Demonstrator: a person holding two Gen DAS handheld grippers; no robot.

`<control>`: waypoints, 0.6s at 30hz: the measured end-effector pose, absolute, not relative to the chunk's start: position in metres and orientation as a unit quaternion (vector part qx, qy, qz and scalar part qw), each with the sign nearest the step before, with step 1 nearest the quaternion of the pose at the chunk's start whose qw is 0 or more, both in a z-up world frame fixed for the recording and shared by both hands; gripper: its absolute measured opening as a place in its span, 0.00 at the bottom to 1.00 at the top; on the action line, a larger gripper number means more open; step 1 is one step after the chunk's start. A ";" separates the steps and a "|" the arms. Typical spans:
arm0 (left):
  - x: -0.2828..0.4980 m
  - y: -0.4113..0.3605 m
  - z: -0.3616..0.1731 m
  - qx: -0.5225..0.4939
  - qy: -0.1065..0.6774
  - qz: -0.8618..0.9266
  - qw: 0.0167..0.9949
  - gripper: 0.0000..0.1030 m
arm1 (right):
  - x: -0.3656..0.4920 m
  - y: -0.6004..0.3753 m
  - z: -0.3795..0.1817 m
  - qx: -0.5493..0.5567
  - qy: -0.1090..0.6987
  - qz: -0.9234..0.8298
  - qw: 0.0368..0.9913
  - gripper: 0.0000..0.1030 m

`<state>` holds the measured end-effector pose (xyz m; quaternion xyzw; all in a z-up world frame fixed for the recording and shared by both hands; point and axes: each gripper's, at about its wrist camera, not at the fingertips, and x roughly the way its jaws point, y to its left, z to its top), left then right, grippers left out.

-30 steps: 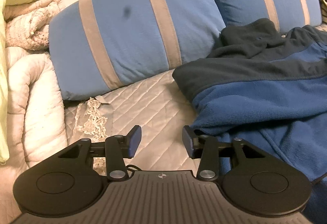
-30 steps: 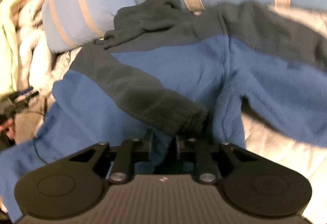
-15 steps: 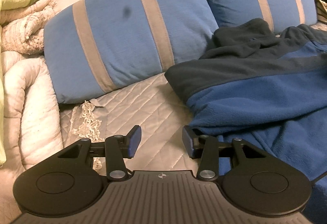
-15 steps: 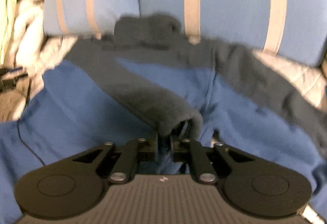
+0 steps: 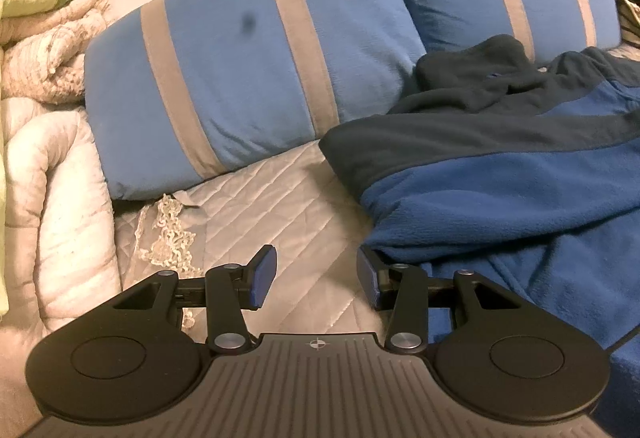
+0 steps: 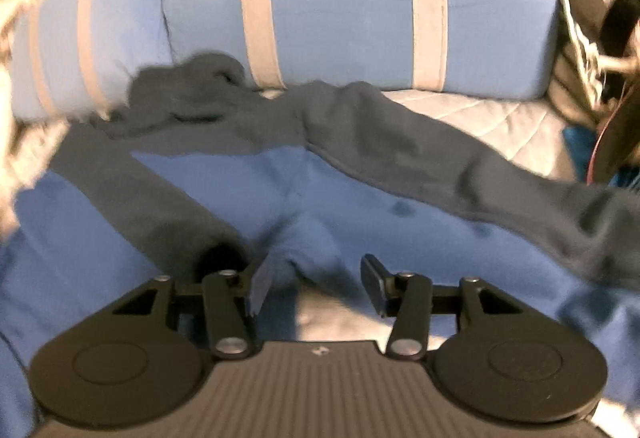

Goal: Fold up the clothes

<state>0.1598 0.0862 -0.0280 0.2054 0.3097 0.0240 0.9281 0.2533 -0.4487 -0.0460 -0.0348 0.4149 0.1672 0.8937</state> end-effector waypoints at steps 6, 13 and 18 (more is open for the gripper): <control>0.160 0.085 -0.028 0.206 0.310 0.027 0.928 0.43 | 0.269 -0.445 -0.072 -0.110 0.409 0.121 0.898 0.27; 0.159 0.089 -0.028 0.210 0.313 0.032 0.926 0.43 | 0.297 -0.467 -0.083 -0.086 0.412 0.085 0.903 0.27; 0.155 0.094 -0.027 0.211 0.312 0.033 0.926 0.43 | 0.287 -0.466 -0.075 -0.090 0.418 0.089 0.899 0.44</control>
